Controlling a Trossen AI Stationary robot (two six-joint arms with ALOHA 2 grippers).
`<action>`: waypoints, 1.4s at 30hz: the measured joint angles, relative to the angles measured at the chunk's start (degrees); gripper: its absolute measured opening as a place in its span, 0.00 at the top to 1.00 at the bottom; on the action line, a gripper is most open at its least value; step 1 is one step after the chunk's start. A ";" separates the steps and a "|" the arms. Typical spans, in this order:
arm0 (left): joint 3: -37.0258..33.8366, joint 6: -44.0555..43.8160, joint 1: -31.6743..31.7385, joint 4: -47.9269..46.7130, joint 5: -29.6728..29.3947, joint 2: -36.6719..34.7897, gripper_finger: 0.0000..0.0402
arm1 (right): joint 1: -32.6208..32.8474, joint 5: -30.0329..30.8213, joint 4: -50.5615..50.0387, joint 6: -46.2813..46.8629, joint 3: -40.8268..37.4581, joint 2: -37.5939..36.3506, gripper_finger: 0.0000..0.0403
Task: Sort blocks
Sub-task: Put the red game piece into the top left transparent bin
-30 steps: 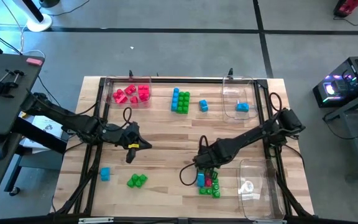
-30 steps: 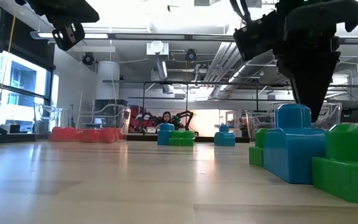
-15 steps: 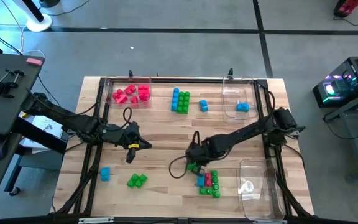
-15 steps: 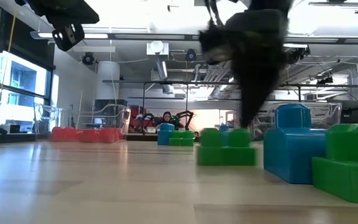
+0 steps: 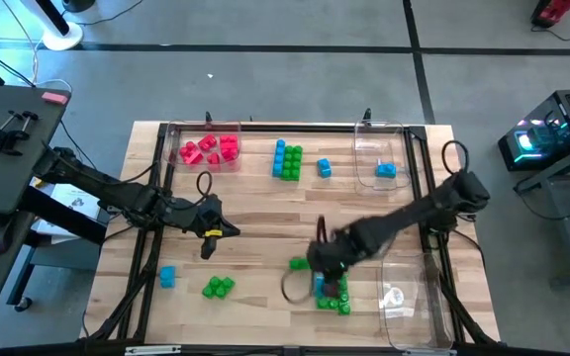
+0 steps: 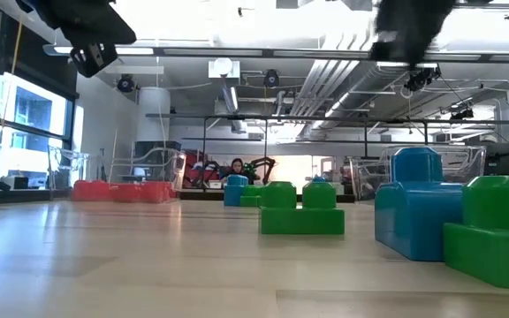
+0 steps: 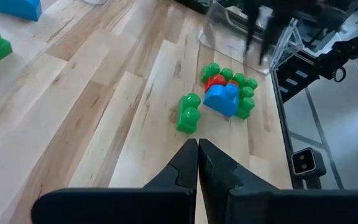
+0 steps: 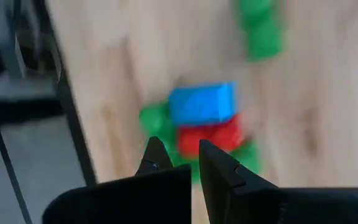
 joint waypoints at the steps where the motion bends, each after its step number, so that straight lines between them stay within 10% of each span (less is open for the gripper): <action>1: 0.00 0.00 0.01 -0.10 0.00 0.00 1.00 | 1.49 -0.51 -0.39 0.09 -0.02 0.46 1.00; 42: 0.00 -1.69 0.02 0.24 -2.38 0.02 1.00 | 2.82 0.88 3.77 -7.77 -4.24 9.22 1.00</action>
